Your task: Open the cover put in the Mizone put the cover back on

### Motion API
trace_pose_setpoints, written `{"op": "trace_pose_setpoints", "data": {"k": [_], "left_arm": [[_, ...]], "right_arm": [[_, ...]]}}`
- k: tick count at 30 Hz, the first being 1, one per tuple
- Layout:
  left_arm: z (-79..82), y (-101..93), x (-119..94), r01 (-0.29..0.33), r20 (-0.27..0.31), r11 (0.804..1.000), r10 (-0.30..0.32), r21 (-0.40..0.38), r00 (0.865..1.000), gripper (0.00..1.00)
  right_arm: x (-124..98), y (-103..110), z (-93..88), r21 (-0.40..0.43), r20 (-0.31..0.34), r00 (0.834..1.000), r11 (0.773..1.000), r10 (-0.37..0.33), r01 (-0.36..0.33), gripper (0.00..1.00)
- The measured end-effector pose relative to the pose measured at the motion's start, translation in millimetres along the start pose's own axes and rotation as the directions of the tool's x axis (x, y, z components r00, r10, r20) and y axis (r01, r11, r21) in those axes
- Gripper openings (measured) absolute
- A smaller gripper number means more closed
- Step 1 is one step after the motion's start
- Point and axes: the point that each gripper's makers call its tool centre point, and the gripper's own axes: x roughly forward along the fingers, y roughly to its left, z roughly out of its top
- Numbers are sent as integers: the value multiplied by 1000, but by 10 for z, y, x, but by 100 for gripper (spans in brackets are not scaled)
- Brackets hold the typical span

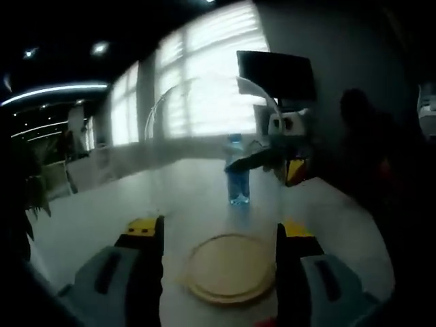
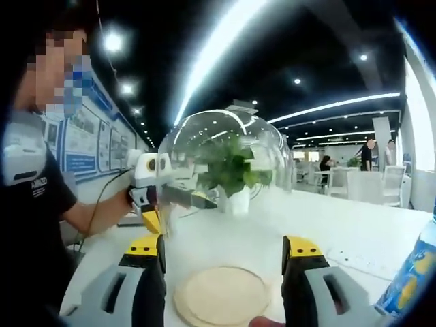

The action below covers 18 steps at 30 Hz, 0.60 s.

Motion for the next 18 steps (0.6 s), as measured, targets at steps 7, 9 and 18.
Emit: {"op": "trace_pose_setpoints", "data": {"k": [7, 9, 18], "left_arm": [[67, 53, 24, 40, 16, 999, -40, -9, 999, 59], [81, 69, 48, 54, 24, 998, -54, -22, 998, 59], [-42, 73, 117, 94, -41, 995, -95, -25, 995, 62]], "right_arm": [[20, 3, 65, -33, -34, 999, 999, 39, -40, 67], [30, 1, 61, -57, -43, 998, 997, 51, -53, 68], [57, -14, 27, -88, -123, 987, 990, 100, -111, 69]]}}
